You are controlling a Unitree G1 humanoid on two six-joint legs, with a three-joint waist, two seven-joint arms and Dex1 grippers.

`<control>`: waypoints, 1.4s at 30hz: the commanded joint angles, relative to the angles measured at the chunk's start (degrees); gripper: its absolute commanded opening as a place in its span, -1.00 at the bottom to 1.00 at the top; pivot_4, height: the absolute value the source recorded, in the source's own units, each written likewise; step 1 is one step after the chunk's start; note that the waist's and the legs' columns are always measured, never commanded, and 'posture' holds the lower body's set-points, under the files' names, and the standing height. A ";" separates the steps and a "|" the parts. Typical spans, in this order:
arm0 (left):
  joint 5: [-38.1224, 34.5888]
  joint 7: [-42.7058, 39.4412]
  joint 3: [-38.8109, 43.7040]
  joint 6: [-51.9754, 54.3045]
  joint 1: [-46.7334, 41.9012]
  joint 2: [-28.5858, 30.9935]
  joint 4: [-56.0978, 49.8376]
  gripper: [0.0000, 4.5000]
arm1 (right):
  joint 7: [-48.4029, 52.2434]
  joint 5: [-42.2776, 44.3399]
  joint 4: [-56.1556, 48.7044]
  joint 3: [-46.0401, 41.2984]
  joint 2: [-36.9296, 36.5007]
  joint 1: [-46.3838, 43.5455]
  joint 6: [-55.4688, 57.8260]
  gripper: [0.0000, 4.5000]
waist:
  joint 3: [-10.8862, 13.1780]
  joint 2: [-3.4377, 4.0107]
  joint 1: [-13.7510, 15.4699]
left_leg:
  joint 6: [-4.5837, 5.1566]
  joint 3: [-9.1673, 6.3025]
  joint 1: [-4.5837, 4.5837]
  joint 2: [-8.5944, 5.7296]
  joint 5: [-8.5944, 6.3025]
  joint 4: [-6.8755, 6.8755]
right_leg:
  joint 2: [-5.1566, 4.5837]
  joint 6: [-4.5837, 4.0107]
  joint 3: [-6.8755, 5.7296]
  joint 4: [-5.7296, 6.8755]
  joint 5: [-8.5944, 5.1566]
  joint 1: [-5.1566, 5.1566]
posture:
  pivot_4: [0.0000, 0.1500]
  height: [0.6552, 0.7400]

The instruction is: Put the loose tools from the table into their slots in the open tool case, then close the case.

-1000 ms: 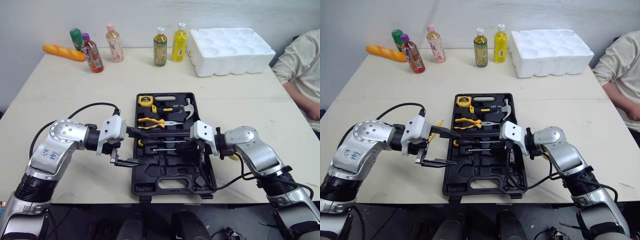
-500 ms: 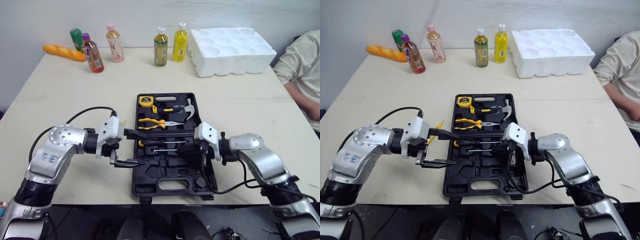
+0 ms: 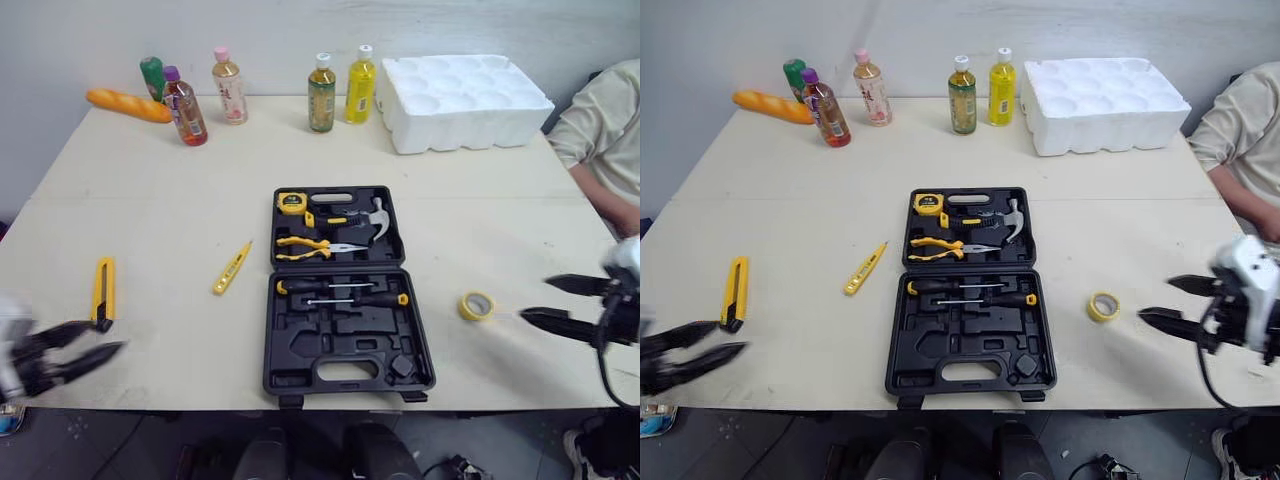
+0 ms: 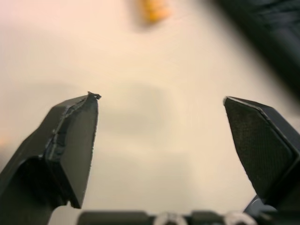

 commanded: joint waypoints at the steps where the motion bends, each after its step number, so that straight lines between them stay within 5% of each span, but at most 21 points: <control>1: 3.10 -0.47 6.23 -7.60 0.47 3.12 11.78 1.00 | 1.12 -3.32 6.60 -3.88 -2.81 0.99 -6.21 0.99 | 0.01 0.02 -0.03 | 0.00 0.02 0.01 0.00 0.00 -0.05 | -0.05 -0.01 0.01 -0.01 0.00 -0.01 | 1.00 1.00; 7: 5.45 1.64 5.78 -14.29 -3.19 5.04 22.07 1.00 | 0.89 -5.69 17.28 -3.32 -4.64 -1.23 -12.72 0.99 | 0.02 0.06 -0.12 | 0.00 0.06 -0.01 0.00 0.00 -0.19 | -0.10 -0.07 0.01 -0.03 -0.03 -0.10 | 1.00 1.00; 17: 4.94 1.94 1.13 -13.53 -7.25 4.03 17.65 1.00 | 0.98 -5.17 17.49 -1.28 -4.00 -3.71 -13.69 0.99 | 0.05 0.13 -0.31 | -0.04 0.08 -0.02 0.00 -0.02 -0.23 | -0.11 -0.08 0.00 -0.01 -0.04 -0.12 | 1.00 1.00; 22: 3.09 4.01 -0.70 -8.15 -5.33 1.44 3.47 1.00 | 1.21 -2.22 10.37 -1.16 -3.04 -4.33 -12.24 0.99 | 0.09 0.20 -0.29 | -0.06 0.11 -0.02 0.00 -0.02 -0.23 | -0.11 -0.07 0.01 0.00 -0.04 -0.12 | 1.00 1.00; 31: 1.49 24.79 -15.05 17.28 -11.79 -3.70 -31.69 1.00 | -0.83 10.54 -8.64 4.92 -2.96 -13.59 -1.63 0.99 | 0.09 0.21 0.00 | -0.08 0.08 -0.06 0.00 -0.01 -0.15 | -0.05 -0.04 -0.01 0.05 -0.02 -0.09 | 1.00 1.00; 36: 2.61 35.64 -24.96 34.24 -21.51 -4.63 -39.23 1.00 | -8.46 19.51 -17.79 15.40 2.59 -28.21 4.55 0.99 | 0.12 0.16 -0.46 | -0.15 0.08 -0.04 0.01 0.04 -0.06 | 0.06 -0.01 0.02 0.17 -0.01 -0.11 | 1.00 1.00; 42: 5.54 40.00 -34.04 35.85 -31.72 -8.27 -35.74 1.00 | -12.46 18.65 -23.24 27.35 10.76 -33.27 3.72 0.99 | 0.12 0.13 0.40 | -0.64 -0.01 -0.14 0.04 0.31 -0.04 | 0.15 -0.02 -0.02 0.13 -0.01 -0.15 | 1.00 1.00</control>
